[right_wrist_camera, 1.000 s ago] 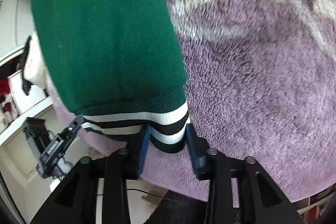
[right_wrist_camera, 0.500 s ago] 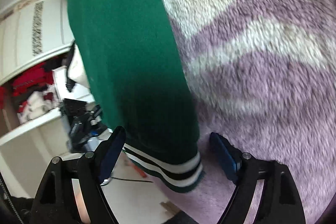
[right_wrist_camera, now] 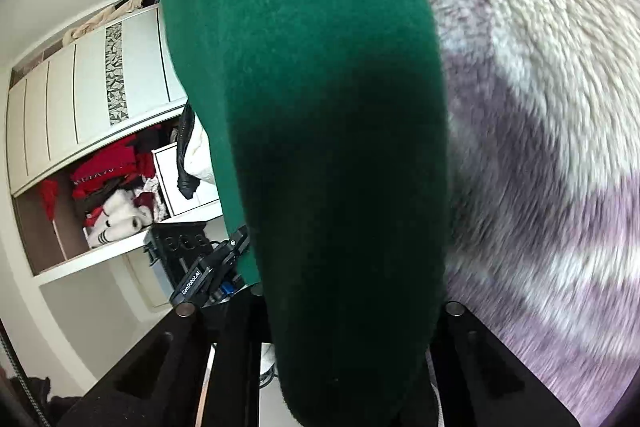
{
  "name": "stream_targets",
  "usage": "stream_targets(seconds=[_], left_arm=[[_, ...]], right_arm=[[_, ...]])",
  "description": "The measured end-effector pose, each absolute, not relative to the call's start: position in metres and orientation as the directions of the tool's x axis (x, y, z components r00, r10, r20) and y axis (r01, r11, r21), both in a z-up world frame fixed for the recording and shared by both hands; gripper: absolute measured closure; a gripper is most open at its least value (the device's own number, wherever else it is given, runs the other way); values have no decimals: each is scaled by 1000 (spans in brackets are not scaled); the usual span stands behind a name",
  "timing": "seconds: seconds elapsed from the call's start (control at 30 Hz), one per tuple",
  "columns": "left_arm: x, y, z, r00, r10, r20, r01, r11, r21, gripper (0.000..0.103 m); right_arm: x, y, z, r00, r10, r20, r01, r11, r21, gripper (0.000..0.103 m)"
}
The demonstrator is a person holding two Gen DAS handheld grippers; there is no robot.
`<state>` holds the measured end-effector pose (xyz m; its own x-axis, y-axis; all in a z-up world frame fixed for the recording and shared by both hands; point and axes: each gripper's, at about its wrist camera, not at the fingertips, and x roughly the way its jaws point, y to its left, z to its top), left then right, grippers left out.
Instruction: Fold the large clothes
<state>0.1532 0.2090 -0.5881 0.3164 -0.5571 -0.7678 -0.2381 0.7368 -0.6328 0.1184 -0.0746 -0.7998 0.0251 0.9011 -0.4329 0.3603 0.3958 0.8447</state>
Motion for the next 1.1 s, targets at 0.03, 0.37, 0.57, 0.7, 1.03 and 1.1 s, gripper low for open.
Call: stream_targets(seconds=[0.03, 0.37, 0.57, 0.7, 1.03, 1.1], left_arm=[[148, 210, -582, 322, -567, -758, -244, 724, -646, 92], [35, 194, -535, 184, -642, -744, -379, 652, -656, 93], [-6, 190, -483, 101, -660, -745, -471, 628, -620, 93], [48, 184, -445, 180, -620, -763, -361, 680, -638, 93], [246, 178, -453, 383, -555, -739, -161, 747, -645, 93], [283, 177, -478, 359, -534, -766, -152, 776, -612, 92]], right_arm=[[111, -79, -793, 39, 899, -436, 371, 392, 842, 90], [-21, -165, -708, -67, 896, -439, 510, 409, 757, 92], [-110, -176, -635, -175, 900, -399, 652, 410, 638, 91], [-82, -184, -588, -168, 901, -400, 602, 415, 682, 91], [174, -194, -550, 44, 891, -452, 378, 404, 833, 92], [206, -198, -564, 50, 878, -476, 378, 425, 823, 92]])
